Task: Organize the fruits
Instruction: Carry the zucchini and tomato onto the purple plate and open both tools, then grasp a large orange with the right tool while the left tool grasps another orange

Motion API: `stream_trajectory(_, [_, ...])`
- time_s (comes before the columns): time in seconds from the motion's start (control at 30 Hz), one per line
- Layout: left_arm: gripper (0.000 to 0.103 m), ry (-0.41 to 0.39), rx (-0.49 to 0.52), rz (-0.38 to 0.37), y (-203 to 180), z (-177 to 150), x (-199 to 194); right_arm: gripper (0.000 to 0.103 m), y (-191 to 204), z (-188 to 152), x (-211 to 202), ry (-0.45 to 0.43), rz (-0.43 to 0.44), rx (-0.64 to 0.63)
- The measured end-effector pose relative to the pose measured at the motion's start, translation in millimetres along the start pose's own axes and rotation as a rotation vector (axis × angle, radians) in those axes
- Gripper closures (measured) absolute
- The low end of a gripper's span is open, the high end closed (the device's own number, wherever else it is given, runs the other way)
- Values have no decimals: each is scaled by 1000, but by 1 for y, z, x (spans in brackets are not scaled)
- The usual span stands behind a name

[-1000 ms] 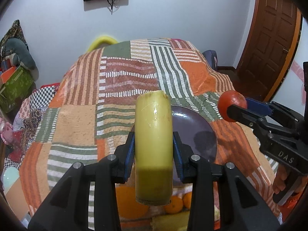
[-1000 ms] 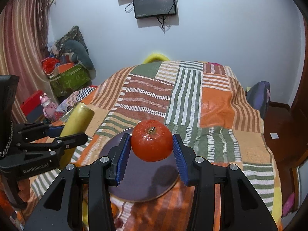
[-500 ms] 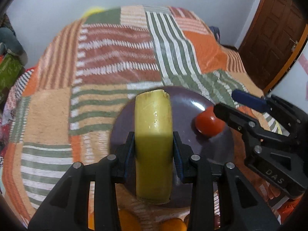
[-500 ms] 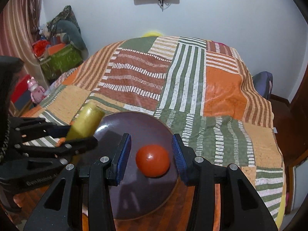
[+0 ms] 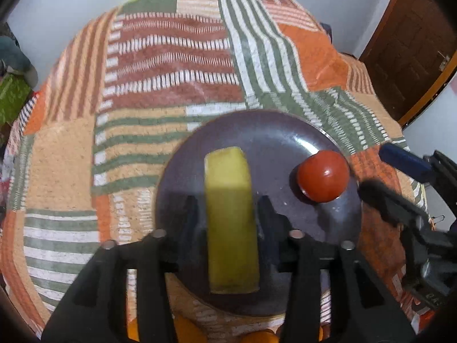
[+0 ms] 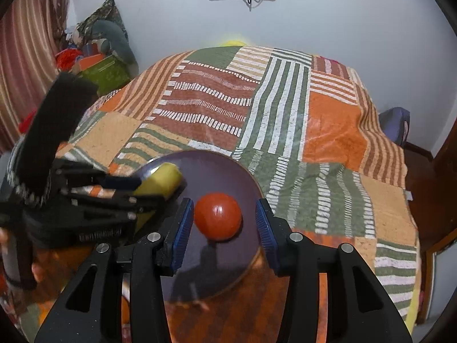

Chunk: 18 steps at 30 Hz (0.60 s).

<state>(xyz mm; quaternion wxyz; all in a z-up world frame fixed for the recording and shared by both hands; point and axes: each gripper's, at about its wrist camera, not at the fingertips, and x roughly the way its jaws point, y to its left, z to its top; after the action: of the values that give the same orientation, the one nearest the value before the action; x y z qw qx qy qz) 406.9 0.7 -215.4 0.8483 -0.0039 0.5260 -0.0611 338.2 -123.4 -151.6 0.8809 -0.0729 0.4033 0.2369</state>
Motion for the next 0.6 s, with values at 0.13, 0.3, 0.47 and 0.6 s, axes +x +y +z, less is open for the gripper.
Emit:
stream_trajectory(0.13, [42, -78, 14, 14, -1, -4, -29, 54, 3, -8, -15, -12, -8, -4])
stream_trajectory(0.3, [41, -149, 6, 19, 8, -17, -68, 52, 6, -16, -31, -24, 6, 27])
stream_trajectory(0.47, [40, -185, 2, 30, 24, -44, -102, 48, 18, -23, -47, -40, 2, 21])
stream_trajectory(0.6, [40, -204, 12, 61, 34, -68, -119, 48, 30, -27, -59, -47, 30, 24])
